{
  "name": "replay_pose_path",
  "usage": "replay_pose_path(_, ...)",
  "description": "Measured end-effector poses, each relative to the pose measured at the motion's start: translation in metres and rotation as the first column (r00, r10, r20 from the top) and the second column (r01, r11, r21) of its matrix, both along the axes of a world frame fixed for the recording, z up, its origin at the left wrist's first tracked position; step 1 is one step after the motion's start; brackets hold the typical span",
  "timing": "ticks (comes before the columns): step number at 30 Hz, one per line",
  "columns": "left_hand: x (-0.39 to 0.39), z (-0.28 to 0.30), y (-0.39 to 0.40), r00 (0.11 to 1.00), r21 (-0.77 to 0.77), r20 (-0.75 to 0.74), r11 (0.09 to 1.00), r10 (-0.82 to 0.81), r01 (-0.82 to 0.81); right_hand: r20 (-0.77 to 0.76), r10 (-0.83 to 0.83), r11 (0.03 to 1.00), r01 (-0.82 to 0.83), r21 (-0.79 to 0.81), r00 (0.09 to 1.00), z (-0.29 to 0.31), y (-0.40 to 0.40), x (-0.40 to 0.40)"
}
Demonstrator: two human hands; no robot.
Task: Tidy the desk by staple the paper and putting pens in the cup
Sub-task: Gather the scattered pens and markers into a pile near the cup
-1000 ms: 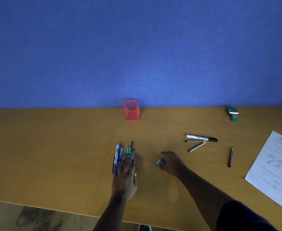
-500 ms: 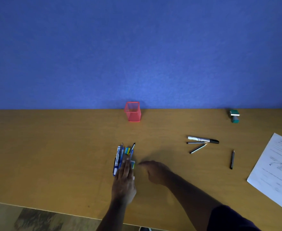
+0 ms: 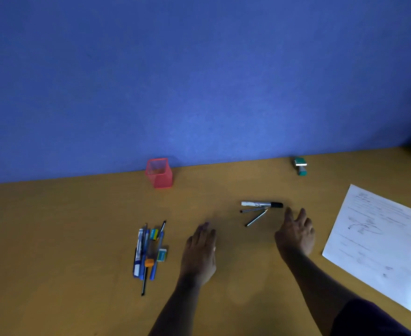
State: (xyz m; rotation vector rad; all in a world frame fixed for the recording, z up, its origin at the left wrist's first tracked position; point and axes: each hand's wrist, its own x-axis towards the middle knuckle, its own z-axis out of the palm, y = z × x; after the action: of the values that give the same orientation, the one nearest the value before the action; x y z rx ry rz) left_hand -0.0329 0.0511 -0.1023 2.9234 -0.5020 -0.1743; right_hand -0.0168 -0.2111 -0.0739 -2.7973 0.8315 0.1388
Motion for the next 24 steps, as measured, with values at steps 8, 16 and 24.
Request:
replay_pose_path(8, 0.044, 0.002, -0.097, 0.984, -0.025, -0.027, 0.985, -0.174, 0.174, 0.051, 0.101, 0.960, -0.111, 0.259, 0.994, -0.017, -0.023, 0.005)
replay_pose_path(16, 0.076, -0.004, -0.131, 0.991, -0.073, -0.081, 0.992, -0.105, 0.099, 0.164, 0.429, 0.843, -0.458, 0.283, 0.889, -0.020, -0.017, 0.037)
replay_pose_path(24, 0.099, 0.006, -0.106, 0.985, -0.019, -0.123, 0.993, -0.120, 0.118, 0.213, 0.387, 0.796, -0.442, 0.415, 0.897, -0.028, 0.012, 0.062)
